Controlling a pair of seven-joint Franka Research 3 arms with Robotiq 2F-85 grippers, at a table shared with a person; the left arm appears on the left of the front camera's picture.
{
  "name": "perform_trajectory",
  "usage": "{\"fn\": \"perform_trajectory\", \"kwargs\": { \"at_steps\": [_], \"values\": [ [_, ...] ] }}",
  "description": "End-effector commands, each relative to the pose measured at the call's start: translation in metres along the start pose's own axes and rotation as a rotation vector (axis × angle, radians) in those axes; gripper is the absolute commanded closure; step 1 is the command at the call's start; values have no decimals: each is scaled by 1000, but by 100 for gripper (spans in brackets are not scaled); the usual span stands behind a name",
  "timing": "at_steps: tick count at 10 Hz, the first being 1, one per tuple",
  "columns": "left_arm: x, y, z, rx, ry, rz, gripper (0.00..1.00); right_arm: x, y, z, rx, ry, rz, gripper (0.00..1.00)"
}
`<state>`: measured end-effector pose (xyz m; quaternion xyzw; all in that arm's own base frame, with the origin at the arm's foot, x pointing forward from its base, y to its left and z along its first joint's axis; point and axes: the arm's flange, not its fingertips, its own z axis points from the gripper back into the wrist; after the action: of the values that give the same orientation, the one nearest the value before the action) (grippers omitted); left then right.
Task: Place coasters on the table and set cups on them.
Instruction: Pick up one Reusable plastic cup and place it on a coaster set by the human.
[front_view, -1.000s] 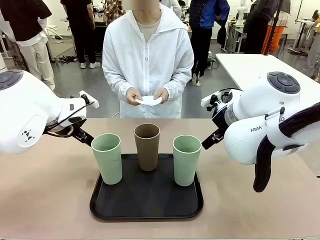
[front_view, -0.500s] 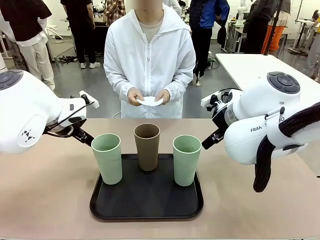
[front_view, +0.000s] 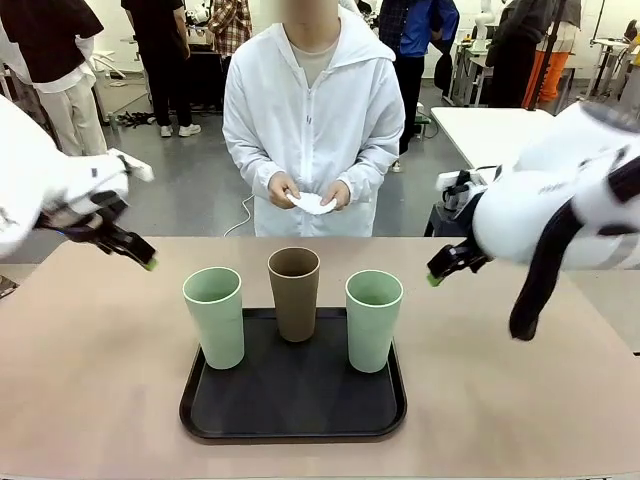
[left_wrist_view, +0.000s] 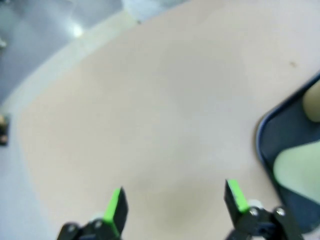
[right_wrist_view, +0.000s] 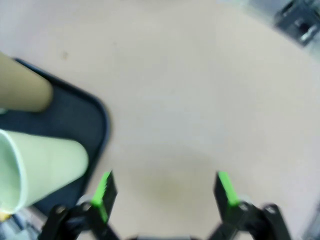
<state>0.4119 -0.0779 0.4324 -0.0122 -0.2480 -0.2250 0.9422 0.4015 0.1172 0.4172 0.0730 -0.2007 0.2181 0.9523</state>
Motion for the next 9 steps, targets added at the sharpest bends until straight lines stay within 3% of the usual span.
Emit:
{"fn": "perform_trajectory", "kwargs": {
  "at_steps": [1,3,5,6,7,9],
  "values": [
    [-20,14,47,-68,103,-29,0,-12,7,46,58,130,-34,0],
    [-73,-14,83,-101,284,-105,0,-62,50,98,27,245,44,0],
    [-106,-24,98,-72,324,-96,0,-105,75,109,-43,306,62,0],
    [-113,-17,99,6,290,-85,0,-109,68,99,-146,311,76,0],
    [-59,-13,98,-112,322,-86,0,-58,64,117,1,292,59,0],
    [-64,-12,116,-81,318,-94,0,-67,77,130,-62,310,77,0]
  ]
}}
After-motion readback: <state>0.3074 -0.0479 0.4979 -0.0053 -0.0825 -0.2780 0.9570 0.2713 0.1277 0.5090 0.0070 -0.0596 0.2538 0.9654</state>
